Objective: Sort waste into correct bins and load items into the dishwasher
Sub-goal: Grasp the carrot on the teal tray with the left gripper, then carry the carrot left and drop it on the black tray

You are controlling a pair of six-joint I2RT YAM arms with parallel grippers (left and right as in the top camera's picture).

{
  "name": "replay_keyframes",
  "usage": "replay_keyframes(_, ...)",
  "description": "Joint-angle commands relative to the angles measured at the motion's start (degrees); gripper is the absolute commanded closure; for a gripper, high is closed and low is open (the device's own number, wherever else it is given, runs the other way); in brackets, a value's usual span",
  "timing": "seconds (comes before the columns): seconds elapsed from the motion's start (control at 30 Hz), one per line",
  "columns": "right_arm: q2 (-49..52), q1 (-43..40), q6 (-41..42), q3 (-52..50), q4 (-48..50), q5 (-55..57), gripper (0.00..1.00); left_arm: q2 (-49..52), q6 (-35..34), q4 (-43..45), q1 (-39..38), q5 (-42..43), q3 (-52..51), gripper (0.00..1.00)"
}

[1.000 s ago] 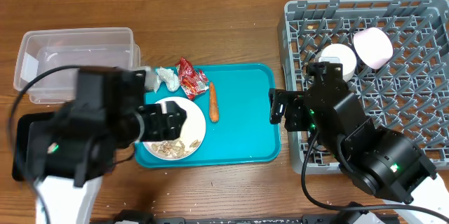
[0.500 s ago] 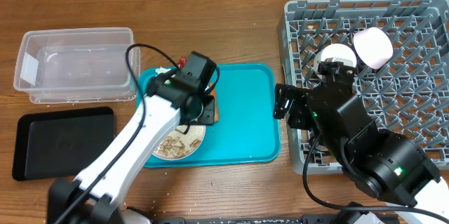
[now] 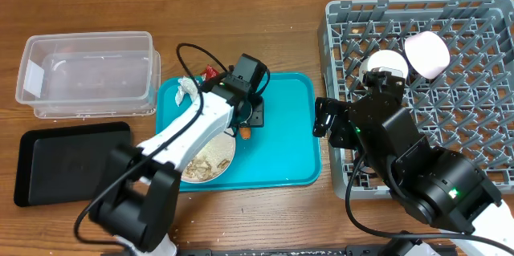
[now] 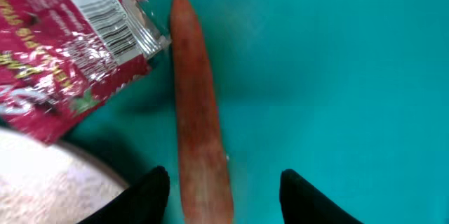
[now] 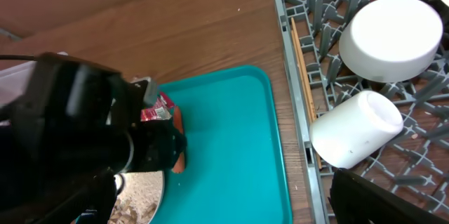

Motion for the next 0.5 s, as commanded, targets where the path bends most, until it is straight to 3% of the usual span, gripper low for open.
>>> replay_keyframes(0.0,0.17,0.04,0.26,0.87,0.15,1.01,0.00,3.39,-0.90,0.46,-0.17,-0.98,-0.35,0.48)
replay_keyframes(0.17,0.20,0.04,0.26,0.87,0.17,1.01,0.00,6.75,-1.49,0.72,-0.17,-2.21,-0.35,0.50)
replay_keyframes(0.3,0.20,0.04,0.26,0.87,0.17,1.01,0.00,7.28,-1.49,0.92,-0.17,-1.97,-0.22,0.75)
replay_keyframes(0.47,0.20,0.04,0.26,0.87,0.17,1.01,0.00,4.55,-1.46,-1.88,-0.17,-0.87,2.99,0.81)
